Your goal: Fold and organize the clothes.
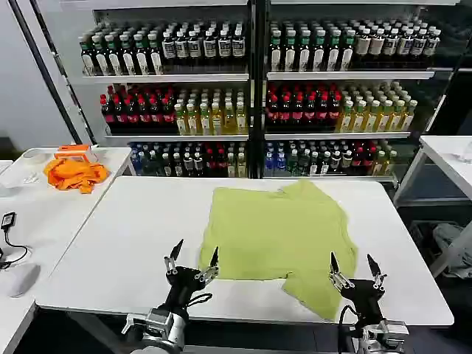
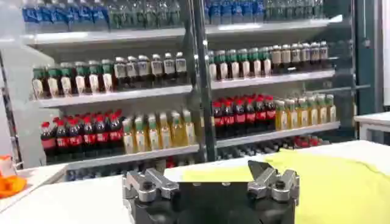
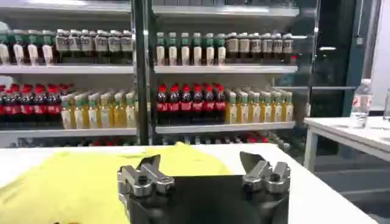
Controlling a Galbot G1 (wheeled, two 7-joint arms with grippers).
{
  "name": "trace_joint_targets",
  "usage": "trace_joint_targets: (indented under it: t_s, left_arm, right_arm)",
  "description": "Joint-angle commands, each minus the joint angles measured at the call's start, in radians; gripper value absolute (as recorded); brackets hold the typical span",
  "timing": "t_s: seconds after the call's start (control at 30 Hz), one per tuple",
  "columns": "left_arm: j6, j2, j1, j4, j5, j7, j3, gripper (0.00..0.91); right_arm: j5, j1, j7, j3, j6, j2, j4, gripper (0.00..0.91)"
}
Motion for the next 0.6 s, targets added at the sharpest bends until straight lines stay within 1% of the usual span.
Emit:
trace_joint_targets:
  t_s: [0.03,0.1,0.17,0.27,0.37,0.4,0.5,0.6]
  left_arm:
    - [0.05,0.005,-0.005,-0.001,-0.033,0.001,0.002,0.907]
    - [0.099,0.021,-0.023,0.0,-0.079,0.013,-0.002,0.907]
    - [0.181,0.04,-0.044,0.005,-0.136,0.014,-0.006,0.907]
    - [0.232,0.069,-0.074,0.016,-0.185,0.011,-0.008,0.907]
    - [0.299,0.101,-0.113,0.037,-0.251,-0.012,0.001,0.907]
    - [0.336,0.114,-0.129,0.047,-0.286,-0.026,0.008,0.907]
    - [0.338,0.143,-0.153,0.074,-0.3,-0.033,0.025,0.907]
    - [0.339,0.157,-0.17,0.089,-0.302,-0.038,0.04,0.907]
  right_arm:
    - [0.022,-0.021,0.037,-0.005,-0.183,-0.005,0.05,0.907]
    - [0.026,-0.035,0.043,-0.013,-0.203,-0.007,0.057,0.907]
    - [0.027,-0.053,0.056,-0.03,-0.223,-0.006,0.065,0.907]
    - [0.026,-0.083,0.076,-0.058,-0.236,0.0,0.067,0.907]
    - [0.024,-0.109,0.096,-0.084,-0.241,0.011,0.063,0.907]
    - [0.023,-0.113,0.099,-0.089,-0.242,0.013,0.063,0.907]
    - [0.02,-0.131,0.106,-0.101,-0.239,0.023,0.055,0.907]
    - [0.02,-0.132,0.113,-0.105,-0.234,0.03,0.035,0.907]
